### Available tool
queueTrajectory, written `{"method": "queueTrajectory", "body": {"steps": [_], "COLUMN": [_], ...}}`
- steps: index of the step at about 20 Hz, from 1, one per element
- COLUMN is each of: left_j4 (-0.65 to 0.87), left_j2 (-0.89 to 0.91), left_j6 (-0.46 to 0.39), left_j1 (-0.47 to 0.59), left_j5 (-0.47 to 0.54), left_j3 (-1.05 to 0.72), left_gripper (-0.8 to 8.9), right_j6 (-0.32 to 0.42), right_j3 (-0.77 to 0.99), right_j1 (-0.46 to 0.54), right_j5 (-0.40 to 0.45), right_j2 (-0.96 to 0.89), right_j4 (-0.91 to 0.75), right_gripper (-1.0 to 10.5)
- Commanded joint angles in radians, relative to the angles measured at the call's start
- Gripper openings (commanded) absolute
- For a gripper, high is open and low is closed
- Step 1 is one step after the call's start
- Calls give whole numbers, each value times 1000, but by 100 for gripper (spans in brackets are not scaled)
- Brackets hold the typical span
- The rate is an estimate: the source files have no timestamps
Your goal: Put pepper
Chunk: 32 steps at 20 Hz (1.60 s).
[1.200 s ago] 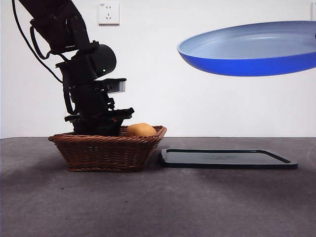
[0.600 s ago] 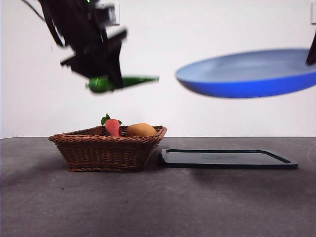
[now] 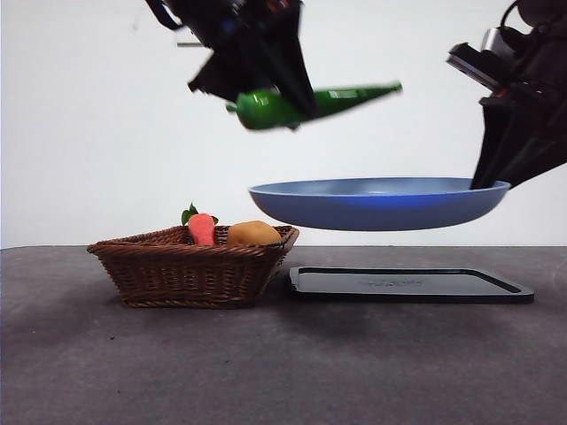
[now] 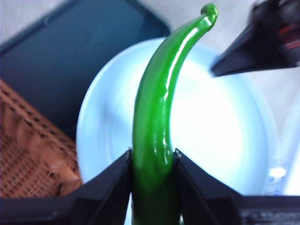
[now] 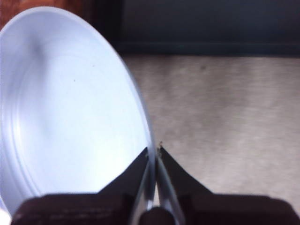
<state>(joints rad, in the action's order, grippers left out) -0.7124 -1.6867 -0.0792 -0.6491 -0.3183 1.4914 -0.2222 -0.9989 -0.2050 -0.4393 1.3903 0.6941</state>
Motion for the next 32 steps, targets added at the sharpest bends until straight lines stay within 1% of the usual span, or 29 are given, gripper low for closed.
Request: {"method": "queueTrajectory", "body": {"steps": [1, 6, 9, 10, 13, 14, 17, 24, 26, 29, 32], "left_j4": [9, 17, 20, 27, 34, 31, 24, -15, -34, -69, -80], "left_j2": [-79, -164, -181, -181, -181, -181, -166, -22, 38, 135, 225], "left_j6": [-27, -27, -26, -26, -22, -22, -22, -23, -23, -27, -27], "left_j1": [-22, -43, -52, -59, -64, -64, -65, -64, -62, -58, -56], "left_j5": [47, 55, 55, 53, 55, 54, 53, 56, 56, 56, 56], "left_j3": [17, 17, 17, 17, 17, 17, 17, 17, 17, 17, 17], "left_gripper": [123, 125, 128, 137, 228, 244, 247, 247, 247, 247, 247], "right_j6": [-17, -16, -12, -11, -5, -5, -5, -6, -11, -18, -35], "right_j3": [-21, -21, -21, -21, -21, -21, -21, -21, -21, -22, -39], "right_j1": [-14, -14, -14, -14, -14, -14, -14, 0, 31, 106, 175], "right_j5": [-8, -8, -8, -8, -8, -8, -7, -4, -3, 0, 0], "right_j2": [10, 10, 10, 10, 10, 10, 10, 10, 11, 24, 89], "right_j4": [-13, -13, -13, -13, -13, -12, -7, -15, -35, -84, -128], "right_gripper": [6, 6, 6, 6, 6, 6, 6, 6, 5, 5, 5]}}
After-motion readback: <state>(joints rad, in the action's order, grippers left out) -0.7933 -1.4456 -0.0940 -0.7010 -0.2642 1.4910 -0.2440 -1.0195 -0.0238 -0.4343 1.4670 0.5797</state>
